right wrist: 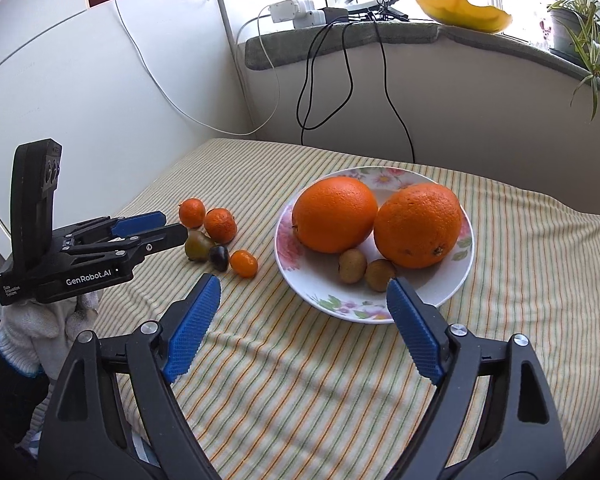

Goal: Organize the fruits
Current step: 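Move both open grippers back to the remaining small fruits on the cloth, then grasp the green kiwi with the left gripper while the right gripper grasps a kumquat, then carry the green kiwi and kumquat to the plate and open both grippers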

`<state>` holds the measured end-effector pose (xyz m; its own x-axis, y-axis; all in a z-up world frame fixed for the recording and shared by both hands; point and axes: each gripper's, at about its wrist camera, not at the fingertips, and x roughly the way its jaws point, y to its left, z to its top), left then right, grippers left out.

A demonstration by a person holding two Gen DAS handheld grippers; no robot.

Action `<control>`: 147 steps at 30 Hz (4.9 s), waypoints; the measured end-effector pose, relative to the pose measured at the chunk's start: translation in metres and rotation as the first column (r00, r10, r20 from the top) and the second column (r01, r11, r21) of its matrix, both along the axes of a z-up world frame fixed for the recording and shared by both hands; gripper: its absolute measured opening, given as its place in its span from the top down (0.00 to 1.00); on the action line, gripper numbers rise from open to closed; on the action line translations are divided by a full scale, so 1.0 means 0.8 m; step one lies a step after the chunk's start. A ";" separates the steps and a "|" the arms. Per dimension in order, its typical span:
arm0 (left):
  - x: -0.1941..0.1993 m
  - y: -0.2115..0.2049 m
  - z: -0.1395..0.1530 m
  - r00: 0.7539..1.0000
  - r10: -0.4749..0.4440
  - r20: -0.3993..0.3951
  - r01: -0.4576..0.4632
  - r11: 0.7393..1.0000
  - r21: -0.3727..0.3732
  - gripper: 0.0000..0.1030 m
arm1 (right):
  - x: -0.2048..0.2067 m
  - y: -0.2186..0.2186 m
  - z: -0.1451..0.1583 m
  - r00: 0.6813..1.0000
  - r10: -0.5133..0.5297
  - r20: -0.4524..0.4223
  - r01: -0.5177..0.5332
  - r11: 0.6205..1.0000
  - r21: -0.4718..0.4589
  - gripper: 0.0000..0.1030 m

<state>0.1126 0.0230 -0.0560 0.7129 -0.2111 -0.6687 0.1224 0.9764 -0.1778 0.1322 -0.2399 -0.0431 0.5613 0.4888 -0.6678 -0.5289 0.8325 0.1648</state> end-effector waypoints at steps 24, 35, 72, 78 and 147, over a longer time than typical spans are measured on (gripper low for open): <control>0.011 0.011 -0.029 0.996 -0.060 -0.070 0.057 0.998 -0.040 0.59 | 0.018 0.094 -0.052 0.987 0.109 -0.115 -0.116 0.992 -0.049 0.62; 0.023 0.009 -0.037 0.993 -0.081 -0.088 0.077 0.996 -0.053 0.61 | 0.039 0.103 -0.066 0.990 0.063 -0.125 -0.073 0.994 -0.076 0.64; 0.028 0.012 -0.047 0.989 -0.107 -0.106 0.098 0.991 -0.090 0.74 | 0.062 0.133 -0.074 0.985 0.092 -0.149 -0.111 0.986 -0.125 0.68; 0.027 0.013 -0.047 0.989 -0.105 -0.104 0.096 0.992 -0.085 0.75 | 0.060 0.136 -0.073 0.983 0.102 -0.151 -0.122 0.984 -0.132 0.74; 0.029 -0.159 0.009 0.958 -0.286 -0.025 0.284 0.958 -0.039 0.74 | 0.049 -0.064 -0.020 0.990 -0.125 -0.071 0.126 0.992 -0.001 0.75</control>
<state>0.1362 -0.1046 -0.0491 0.5992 -0.4263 -0.6776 0.3887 0.8949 -0.2193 0.1716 -0.2911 -0.0592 0.5697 0.4199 -0.7065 -0.4072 0.8909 0.2012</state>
